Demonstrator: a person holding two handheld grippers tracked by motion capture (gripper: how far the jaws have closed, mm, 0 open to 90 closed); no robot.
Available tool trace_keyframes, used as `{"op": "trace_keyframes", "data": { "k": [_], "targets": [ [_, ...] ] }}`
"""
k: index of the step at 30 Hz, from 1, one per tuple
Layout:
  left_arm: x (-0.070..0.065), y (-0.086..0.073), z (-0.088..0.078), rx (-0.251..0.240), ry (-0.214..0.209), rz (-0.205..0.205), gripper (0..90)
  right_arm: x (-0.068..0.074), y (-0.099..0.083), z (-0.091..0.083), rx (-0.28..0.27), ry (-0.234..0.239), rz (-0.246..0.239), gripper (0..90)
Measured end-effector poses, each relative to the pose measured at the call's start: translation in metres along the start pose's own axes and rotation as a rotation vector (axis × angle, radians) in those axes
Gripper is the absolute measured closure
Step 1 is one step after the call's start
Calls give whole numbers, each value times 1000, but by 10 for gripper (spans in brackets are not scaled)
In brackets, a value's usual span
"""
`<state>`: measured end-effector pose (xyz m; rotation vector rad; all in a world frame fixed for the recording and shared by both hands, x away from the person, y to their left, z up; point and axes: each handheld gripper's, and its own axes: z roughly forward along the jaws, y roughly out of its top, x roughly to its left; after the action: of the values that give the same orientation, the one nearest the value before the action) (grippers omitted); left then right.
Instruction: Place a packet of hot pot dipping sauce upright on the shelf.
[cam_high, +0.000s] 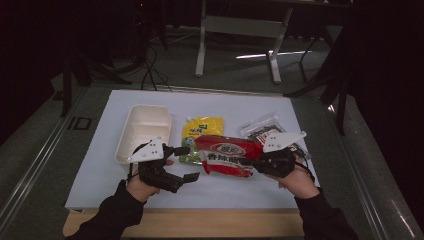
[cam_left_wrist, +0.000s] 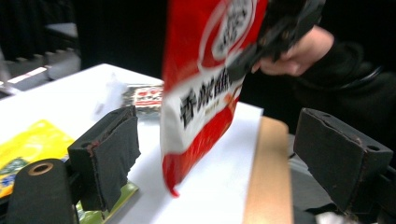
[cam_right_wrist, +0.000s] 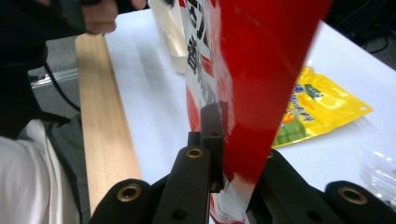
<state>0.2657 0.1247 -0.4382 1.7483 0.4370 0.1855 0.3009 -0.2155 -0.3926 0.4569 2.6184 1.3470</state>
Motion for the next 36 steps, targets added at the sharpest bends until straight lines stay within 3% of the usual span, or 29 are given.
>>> {"op": "trace_keyframes", "data": {
  "k": [7, 15, 21, 30, 36],
  "targets": [
    [-11, -14, -1, -7, 32, 28, 100, -10, 15, -2, -29, -2, 8, 900],
    [-13, -31, -2, 19, 42, -9, 30, -23, 38, 7, -52, 9, 20, 900],
    [-15, -44, -1, 47, 47, -15, 27, -32, 56, 15, -67, 9, 23, 900],
    [-19, -66, 2, 98, 37, -8, 28, -45, 82, 38, -65, 4, 19, 900],
    [-22, -74, 2, 101, 46, 18, 28, -57, 95, 54, -62, 15, 40, 900]
  ]
}}
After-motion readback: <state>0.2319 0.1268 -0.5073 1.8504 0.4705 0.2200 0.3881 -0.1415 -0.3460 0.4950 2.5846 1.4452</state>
